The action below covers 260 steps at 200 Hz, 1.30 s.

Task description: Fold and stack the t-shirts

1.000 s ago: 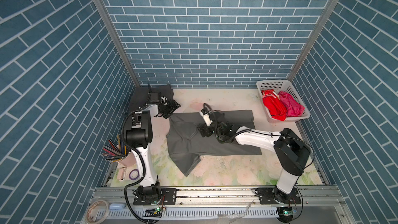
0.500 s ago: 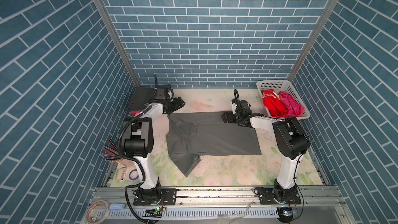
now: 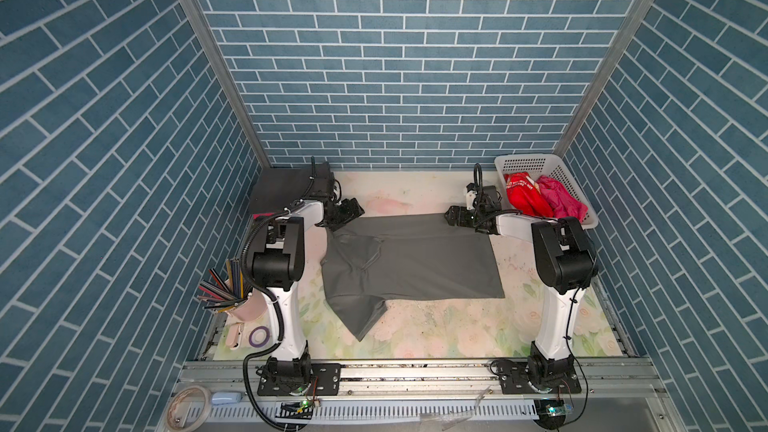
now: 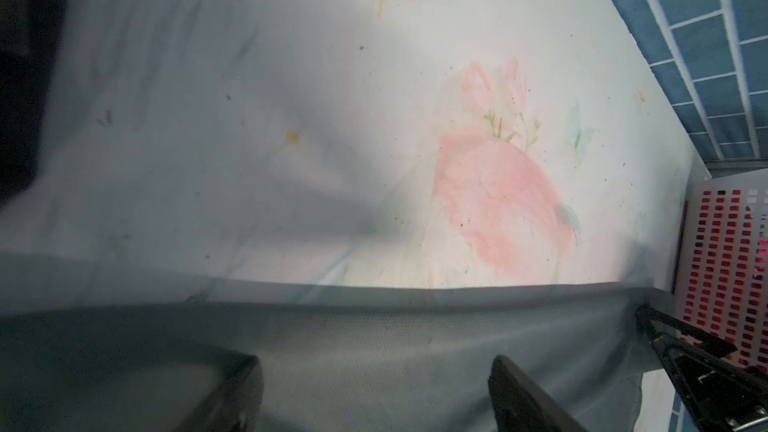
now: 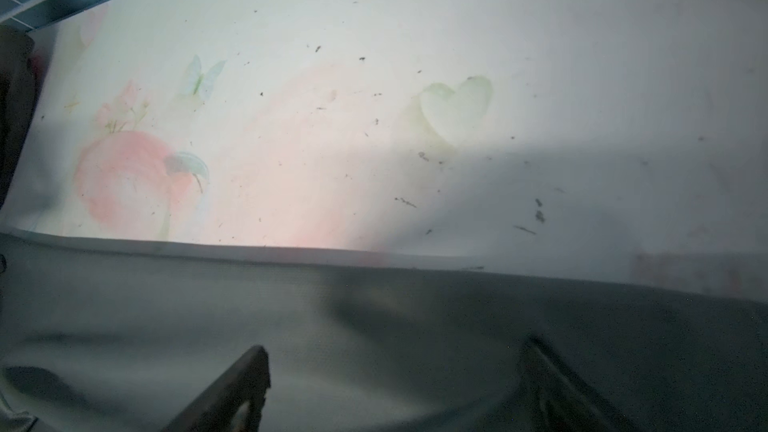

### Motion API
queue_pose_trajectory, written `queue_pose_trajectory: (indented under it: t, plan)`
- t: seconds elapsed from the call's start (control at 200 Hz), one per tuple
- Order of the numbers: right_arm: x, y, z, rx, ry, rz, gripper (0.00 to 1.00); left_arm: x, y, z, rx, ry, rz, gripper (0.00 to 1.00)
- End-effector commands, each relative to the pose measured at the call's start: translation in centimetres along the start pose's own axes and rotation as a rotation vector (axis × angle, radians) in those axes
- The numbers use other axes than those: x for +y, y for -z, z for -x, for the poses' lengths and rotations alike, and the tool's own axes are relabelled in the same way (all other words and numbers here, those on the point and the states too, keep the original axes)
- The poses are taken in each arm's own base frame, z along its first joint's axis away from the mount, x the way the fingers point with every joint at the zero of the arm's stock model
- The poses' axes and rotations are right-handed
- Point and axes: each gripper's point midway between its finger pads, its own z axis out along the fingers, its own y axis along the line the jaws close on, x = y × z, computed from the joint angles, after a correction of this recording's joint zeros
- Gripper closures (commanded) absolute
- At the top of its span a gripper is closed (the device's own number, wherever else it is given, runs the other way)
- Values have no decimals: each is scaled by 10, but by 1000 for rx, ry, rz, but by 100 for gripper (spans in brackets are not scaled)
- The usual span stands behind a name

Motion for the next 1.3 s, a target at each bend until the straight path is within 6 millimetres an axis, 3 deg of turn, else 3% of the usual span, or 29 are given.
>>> queue_pose_trajectory:
  t: [0.0,0.095,0.255,0.4,0.58,0.69,0.775,0.97,1.075,1.295]
  plan:
    - [-2,-1,-15,70,14,3,5,37,-17,-8,44,46,82,13]
    - [7,8,-7,59,13,29,5,42,-19,-6,46,54,82,13]
    - [21,42,6,-8,18,52,4,30,-6,4,5,17,72,13]
    - [23,78,10,-55,34,16,4,-1,35,27,-124,-95,106,13]
    - [-7,111,-20,-27,-59,-164,3,-28,111,35,-347,-227,324,13]
    - [-25,132,-48,-6,-119,-263,3,-52,154,21,-501,-315,466,13]
    - [-37,153,-71,3,-155,-326,3,-67,169,1,-550,-342,459,12]
    - [-52,202,-122,16,-284,-426,3,-81,158,-57,-377,-208,39,13]
    - [-51,222,-142,11,-348,-419,3,-74,161,-80,-363,-155,-22,12]
    - [-35,235,-178,19,-479,-294,2,-64,148,-135,-238,-117,-104,12]
